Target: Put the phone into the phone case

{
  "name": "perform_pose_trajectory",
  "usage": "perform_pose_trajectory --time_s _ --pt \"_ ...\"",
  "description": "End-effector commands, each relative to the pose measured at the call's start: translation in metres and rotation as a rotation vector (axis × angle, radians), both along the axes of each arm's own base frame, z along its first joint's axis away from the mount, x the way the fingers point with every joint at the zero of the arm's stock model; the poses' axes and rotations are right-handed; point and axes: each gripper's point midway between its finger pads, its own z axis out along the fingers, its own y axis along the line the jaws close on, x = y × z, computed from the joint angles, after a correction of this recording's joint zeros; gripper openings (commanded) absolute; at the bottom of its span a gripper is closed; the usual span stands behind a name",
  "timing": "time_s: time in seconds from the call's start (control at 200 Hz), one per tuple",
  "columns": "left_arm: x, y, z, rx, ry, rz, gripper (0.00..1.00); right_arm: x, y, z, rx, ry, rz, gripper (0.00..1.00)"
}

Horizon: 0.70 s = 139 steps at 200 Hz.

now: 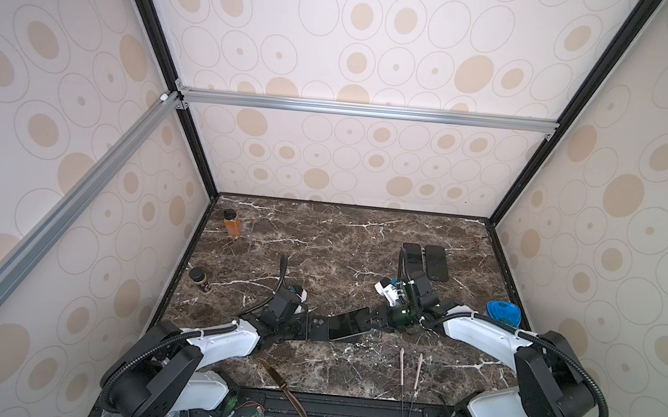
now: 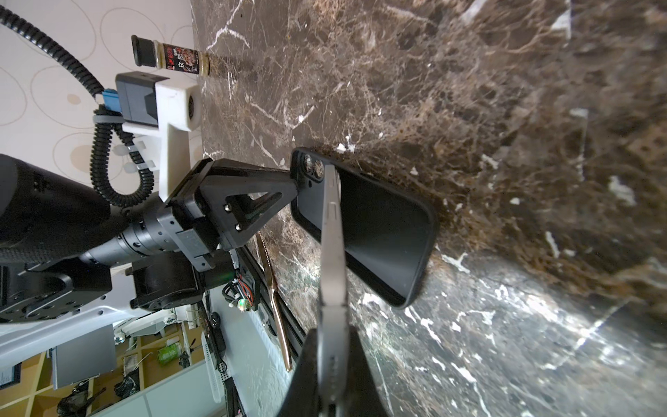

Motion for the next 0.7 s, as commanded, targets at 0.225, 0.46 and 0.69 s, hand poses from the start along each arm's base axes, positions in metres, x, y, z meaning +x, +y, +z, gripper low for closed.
perform_pose_trajectory --time_s 0.225,0.46,0.69 --pt "0.001 -0.015 0.009 -0.059 -0.011 -0.040 0.13 0.001 0.000 -0.018 -0.005 0.048 -0.023 0.00" --pt "-0.006 -0.026 0.012 -0.110 -0.002 -0.074 0.13 0.002 0.002 -0.026 -0.011 0.076 -0.023 0.00" --pt "-0.005 -0.027 0.011 -0.115 -0.013 -0.073 0.16 0.001 0.002 -0.030 -0.019 0.085 -0.022 0.00"
